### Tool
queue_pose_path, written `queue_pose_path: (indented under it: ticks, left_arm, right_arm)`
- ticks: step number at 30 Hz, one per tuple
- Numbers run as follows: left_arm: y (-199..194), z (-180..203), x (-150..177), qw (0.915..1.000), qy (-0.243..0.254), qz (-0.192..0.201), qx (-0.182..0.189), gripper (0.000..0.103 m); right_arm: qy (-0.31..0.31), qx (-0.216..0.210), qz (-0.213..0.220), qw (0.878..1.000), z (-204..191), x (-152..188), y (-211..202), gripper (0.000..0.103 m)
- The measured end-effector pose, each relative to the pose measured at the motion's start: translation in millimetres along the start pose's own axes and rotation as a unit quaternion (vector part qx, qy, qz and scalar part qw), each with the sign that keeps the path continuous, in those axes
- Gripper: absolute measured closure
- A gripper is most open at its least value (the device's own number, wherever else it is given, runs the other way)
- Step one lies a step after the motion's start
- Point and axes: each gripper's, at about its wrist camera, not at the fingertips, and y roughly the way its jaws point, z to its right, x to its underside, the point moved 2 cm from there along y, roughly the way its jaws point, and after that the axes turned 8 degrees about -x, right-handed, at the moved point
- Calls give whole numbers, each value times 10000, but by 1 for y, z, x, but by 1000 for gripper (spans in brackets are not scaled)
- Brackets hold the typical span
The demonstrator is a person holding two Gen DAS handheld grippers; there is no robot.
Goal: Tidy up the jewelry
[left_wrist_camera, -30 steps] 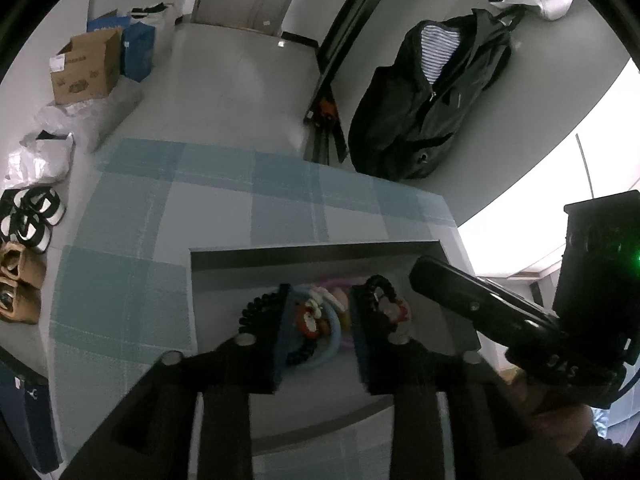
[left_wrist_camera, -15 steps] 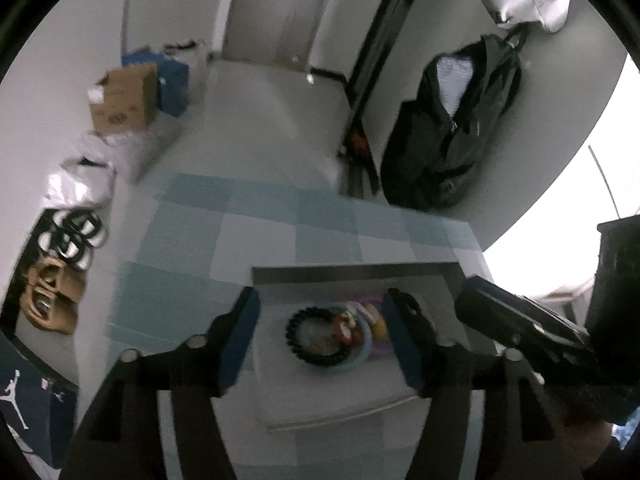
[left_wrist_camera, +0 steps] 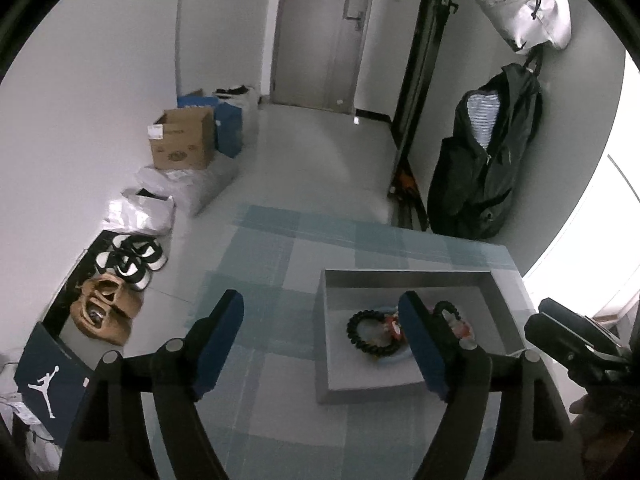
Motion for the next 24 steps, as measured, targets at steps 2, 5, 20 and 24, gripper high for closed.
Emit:
queue_pose_path:
  ticks: [2,5,20,24]
  left_arm:
    - [-7,0,2,10000,-18,50,-25,22]
    - [-14,3,7,9999,20,100,-51,21]
    - [-41,15,27,9990,314,267,-159,21]
    - [-44,19,30,9986,379,322,-185,21]
  right_arm:
    - [-31,42,55,10000,-3,3,-6,6]
    - [-111,121,134,9998,-6,6,-13,4]
    - [-128,182,295,9993,-18,24,-46,0]
    - [-224,206,281,9991,-21,27,-50,0]
